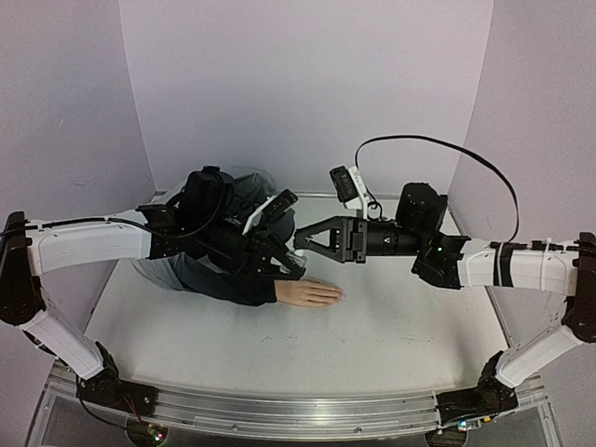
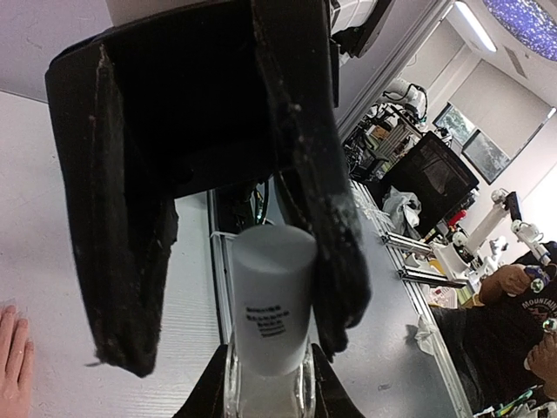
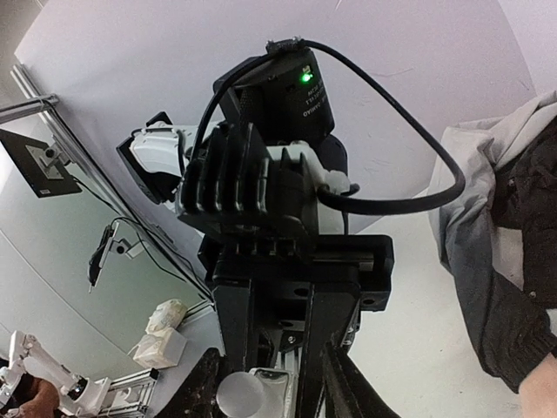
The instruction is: Paint the nails
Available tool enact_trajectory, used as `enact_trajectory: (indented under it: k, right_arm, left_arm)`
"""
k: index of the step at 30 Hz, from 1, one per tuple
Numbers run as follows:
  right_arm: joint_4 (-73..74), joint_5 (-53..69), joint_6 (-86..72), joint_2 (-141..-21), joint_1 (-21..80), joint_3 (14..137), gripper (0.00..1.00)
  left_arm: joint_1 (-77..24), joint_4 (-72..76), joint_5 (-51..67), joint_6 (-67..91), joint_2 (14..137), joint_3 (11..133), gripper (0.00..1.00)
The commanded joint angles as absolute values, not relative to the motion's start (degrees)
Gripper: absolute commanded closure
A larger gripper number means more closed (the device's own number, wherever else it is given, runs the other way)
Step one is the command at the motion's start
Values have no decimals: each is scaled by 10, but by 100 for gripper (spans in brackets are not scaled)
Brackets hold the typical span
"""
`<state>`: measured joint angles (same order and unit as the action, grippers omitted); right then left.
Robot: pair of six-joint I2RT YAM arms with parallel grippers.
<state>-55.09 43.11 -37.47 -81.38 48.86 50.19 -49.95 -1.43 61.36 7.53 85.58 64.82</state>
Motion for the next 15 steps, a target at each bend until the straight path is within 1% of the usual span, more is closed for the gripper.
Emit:
enact_trajectory:
  k: [1, 2, 7, 11, 13, 15]
  right_arm:
    - [-618, 469, -388, -817, 488, 518, 66]
    - [-621, 471, -391, -819, 488, 518, 68]
    - [-630, 480, -395, -831, 488, 520, 85]
    - [-628, 485, -396, -846, 488, 524, 100]
    - [-624, 482, -396, -856, 488, 527, 100]
    - [-611, 468, -398, -865, 488, 531, 100]
  left_arm:
    - [-503, 13, 634, 73, 841, 673, 100]
    - [-503, 13, 633, 73, 841, 672, 100]
    - [-502, 13, 602, 72, 836, 671, 100]
    - [-502, 13, 505, 68, 820, 660, 100]
    - [-501, 13, 427, 63, 807, 647, 100]
    - [-502, 12, 325, 55, 788, 630, 100]
